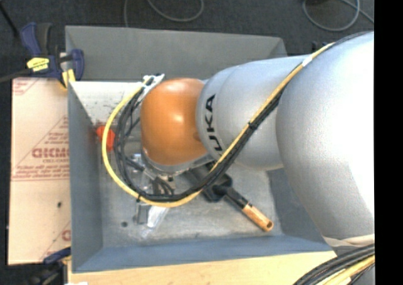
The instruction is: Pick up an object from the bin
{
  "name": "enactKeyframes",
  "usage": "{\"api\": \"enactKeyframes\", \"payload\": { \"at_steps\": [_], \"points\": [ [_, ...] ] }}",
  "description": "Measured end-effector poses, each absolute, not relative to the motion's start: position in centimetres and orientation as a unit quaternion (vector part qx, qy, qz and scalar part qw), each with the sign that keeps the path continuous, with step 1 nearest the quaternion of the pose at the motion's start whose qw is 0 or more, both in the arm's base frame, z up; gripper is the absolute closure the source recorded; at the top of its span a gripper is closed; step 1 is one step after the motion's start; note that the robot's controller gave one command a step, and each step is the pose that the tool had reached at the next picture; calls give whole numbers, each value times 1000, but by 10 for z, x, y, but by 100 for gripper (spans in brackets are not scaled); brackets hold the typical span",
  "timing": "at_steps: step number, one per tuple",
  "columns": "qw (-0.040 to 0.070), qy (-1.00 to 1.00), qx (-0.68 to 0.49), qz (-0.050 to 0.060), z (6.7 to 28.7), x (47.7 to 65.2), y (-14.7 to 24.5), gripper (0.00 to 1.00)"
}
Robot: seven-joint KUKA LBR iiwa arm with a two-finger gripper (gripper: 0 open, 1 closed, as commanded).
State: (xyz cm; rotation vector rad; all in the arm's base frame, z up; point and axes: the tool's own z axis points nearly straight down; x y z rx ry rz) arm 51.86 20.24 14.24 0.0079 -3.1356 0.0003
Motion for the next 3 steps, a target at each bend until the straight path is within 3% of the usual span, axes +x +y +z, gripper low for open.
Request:
{"api": "enactKeyframes", "payload": {
  "at_steps": [1, 2, 3],
  "points": [
    [-1, -1000, 0, -1, 147, 521, 201, 0],
    [-1, -1000, -1, -2, 116, 503, 164, 0],
    [-2, -998, 69, -1, 70, 488, 132, 100]
  ]
}}
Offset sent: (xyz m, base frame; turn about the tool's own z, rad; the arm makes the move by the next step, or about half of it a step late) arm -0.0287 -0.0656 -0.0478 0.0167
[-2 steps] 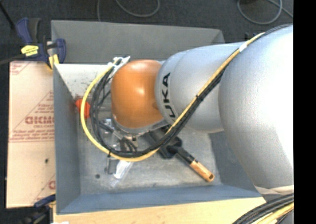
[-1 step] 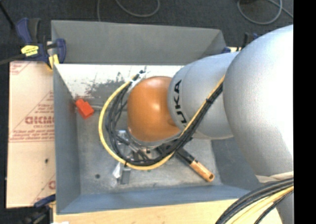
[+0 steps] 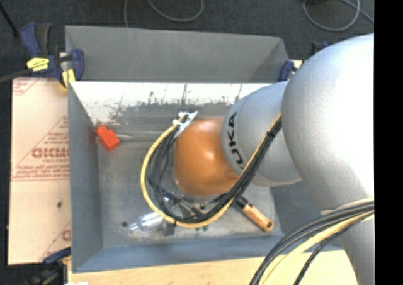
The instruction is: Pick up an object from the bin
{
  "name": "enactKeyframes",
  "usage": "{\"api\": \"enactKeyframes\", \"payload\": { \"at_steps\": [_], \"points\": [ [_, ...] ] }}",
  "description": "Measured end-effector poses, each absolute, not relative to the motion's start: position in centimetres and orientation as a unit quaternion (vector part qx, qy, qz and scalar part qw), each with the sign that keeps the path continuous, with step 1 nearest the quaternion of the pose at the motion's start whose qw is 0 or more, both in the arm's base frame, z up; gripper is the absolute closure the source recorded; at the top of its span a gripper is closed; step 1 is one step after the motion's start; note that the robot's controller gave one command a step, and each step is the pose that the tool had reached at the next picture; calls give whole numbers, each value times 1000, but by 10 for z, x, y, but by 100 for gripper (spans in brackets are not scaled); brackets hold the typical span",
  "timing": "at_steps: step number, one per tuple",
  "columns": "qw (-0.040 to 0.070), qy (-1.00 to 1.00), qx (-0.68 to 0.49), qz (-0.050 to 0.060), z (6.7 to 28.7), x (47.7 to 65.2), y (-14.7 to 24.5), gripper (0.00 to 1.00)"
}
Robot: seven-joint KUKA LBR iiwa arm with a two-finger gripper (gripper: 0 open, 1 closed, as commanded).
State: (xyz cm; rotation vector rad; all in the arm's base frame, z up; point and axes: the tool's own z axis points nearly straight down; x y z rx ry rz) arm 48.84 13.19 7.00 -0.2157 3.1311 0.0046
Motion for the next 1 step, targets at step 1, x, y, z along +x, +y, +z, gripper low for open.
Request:
{"api": "enactKeyframes", "payload": {
  "at_steps": [1],
  "points": [
    [1, 998, -68, 2, 70, 488, 132, 100]
  ]
}}
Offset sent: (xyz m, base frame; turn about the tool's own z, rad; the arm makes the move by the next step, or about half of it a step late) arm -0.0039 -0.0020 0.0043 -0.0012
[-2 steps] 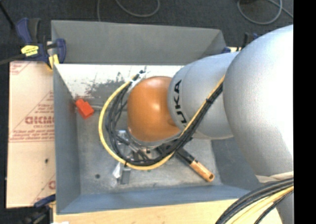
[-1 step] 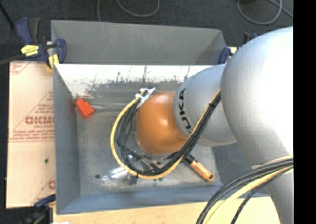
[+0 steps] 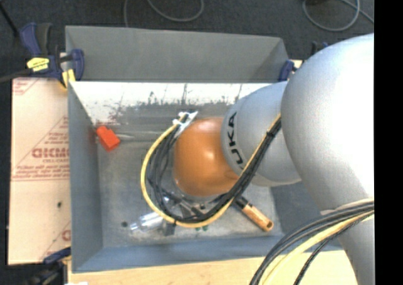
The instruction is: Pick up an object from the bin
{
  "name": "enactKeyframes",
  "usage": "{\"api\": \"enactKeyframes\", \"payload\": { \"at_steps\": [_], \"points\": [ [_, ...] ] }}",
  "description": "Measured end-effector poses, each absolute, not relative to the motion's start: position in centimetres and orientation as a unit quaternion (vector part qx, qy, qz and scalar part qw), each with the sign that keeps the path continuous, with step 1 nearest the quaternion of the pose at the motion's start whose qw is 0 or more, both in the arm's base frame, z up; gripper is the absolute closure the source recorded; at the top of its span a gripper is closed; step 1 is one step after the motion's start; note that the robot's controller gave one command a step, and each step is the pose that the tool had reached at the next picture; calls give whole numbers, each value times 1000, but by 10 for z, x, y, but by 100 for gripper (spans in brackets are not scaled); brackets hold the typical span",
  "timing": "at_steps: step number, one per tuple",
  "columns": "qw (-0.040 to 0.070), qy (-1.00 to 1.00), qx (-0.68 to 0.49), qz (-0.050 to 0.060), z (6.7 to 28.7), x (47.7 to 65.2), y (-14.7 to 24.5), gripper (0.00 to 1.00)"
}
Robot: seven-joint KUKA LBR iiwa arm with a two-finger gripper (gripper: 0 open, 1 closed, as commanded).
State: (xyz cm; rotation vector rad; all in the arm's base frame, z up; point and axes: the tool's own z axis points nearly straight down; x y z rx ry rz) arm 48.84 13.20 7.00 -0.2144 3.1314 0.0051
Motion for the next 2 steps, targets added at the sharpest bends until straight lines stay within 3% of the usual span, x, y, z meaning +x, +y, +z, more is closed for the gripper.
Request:
{"api": "enactKeyframes", "payload": {
  "at_steps": [2],
  "points": [
    [0, 997, -74, 2, 74, 484, 135, 100]
  ]
}}
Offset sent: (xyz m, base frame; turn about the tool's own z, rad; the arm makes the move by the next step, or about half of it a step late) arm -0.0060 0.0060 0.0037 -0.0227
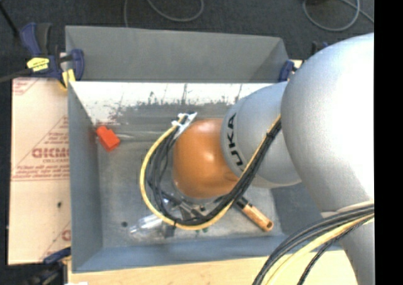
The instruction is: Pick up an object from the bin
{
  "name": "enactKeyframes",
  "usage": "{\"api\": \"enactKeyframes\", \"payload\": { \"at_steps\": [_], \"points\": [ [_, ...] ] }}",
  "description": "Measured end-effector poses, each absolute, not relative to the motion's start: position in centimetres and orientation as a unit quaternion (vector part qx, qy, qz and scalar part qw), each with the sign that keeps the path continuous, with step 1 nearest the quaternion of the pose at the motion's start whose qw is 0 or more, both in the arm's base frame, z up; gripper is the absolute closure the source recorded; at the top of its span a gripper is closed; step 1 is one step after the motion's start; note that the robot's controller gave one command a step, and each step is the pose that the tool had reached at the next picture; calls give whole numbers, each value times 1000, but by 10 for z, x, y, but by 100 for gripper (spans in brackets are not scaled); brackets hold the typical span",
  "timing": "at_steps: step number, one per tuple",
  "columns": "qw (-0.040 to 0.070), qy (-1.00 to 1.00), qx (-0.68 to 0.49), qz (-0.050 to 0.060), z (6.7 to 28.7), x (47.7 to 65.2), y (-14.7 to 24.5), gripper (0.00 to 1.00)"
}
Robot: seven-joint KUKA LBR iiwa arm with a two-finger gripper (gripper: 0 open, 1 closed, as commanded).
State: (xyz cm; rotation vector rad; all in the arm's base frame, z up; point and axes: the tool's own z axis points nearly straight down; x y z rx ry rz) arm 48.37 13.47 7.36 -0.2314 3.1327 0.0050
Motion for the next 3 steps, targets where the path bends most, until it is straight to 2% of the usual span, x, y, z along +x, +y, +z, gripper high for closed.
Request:
{"api": "enactKeyframes", "payload": {
  "at_steps": [2, 3],
  "points": [
    [-2, 997, -77, 2, 70, 480, 134, 100],
    [-1, 997, -82, 2, 81, 481, 131, 100]
  ]
}}
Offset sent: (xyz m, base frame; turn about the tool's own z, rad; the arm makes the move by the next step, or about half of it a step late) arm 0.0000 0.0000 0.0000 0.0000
